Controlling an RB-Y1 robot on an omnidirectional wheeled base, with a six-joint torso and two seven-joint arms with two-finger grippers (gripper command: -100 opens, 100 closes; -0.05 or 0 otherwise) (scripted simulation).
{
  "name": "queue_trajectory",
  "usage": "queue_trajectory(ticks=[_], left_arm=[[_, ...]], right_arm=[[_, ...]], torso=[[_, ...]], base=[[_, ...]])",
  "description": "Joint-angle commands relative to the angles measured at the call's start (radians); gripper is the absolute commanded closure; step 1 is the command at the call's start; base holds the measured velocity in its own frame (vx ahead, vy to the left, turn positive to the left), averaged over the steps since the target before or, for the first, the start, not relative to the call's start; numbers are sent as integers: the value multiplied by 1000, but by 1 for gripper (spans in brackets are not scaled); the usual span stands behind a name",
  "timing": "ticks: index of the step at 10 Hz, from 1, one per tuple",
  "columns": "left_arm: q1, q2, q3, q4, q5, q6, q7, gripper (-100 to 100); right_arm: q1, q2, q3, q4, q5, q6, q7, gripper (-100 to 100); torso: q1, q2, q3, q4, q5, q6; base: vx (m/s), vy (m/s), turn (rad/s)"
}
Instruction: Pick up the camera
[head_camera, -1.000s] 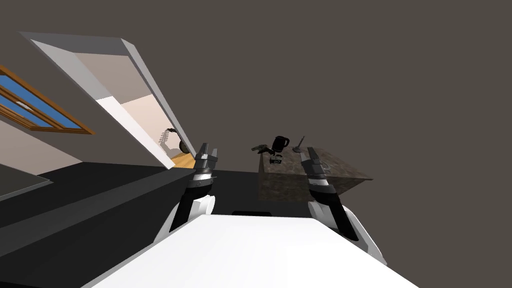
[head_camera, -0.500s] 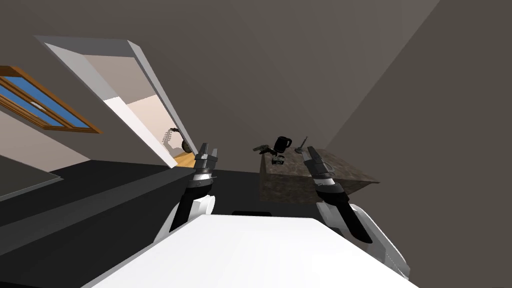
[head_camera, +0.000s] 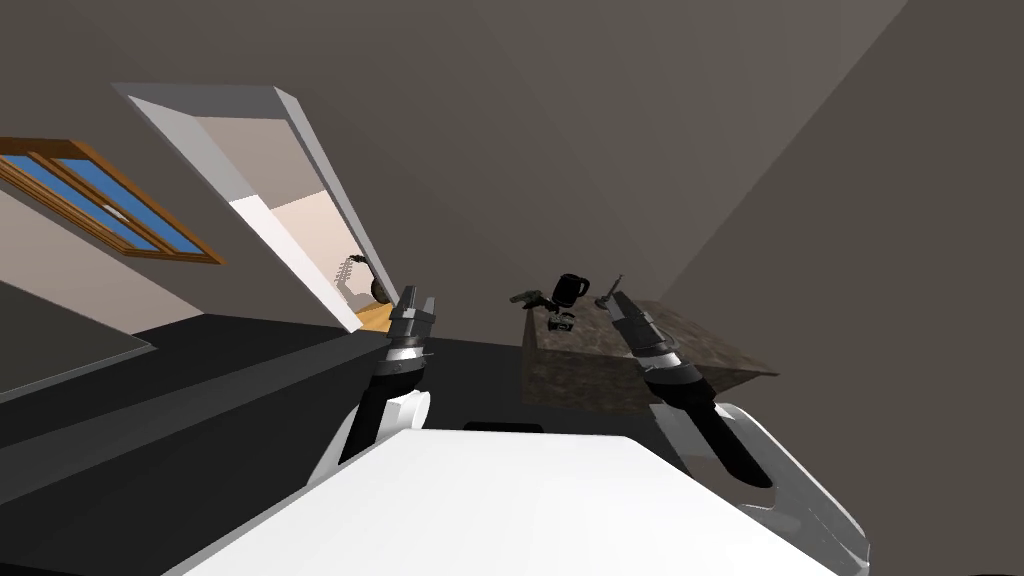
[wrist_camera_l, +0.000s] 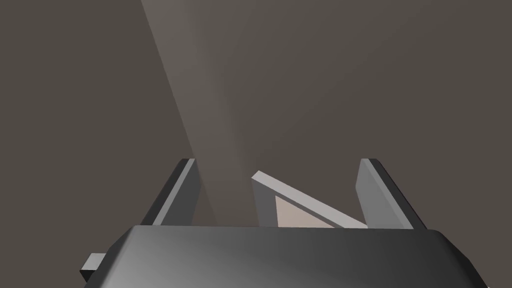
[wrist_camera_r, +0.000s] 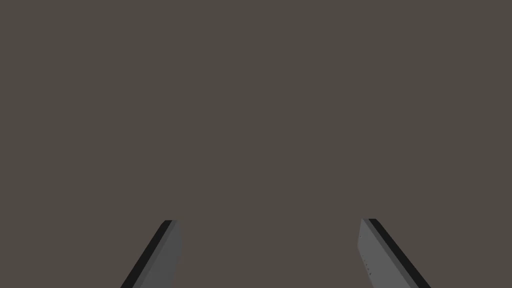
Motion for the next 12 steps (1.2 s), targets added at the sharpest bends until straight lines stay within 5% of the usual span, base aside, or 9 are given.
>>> queue_trajectory(ticks=[1,7,9,12], left_arm=[[0,0,0,0,0,0,0,0],[0,0,0,0,0,0,0,0],[0,0,0,0,0,0,0,0],[0,0,0,0,0,0,0,0]], right_arm=[[4,-50,-28,3,32,-6,-27,-100],[13,-231,-102,28,130,-33,-96,-100],[13,-271,-102,28,130,-33,-96,-100],[18,-369,-148,59,206,-58,-139,-100]], torso=[[0,0,0,0,0,0],[0,1,0,0,0,0],[-1,1,0,0,0,0],[-1,1,0,0,0,0]], base=[[5,17,114],[0,8,91],[-2,0,46],[-9,-2,137]])
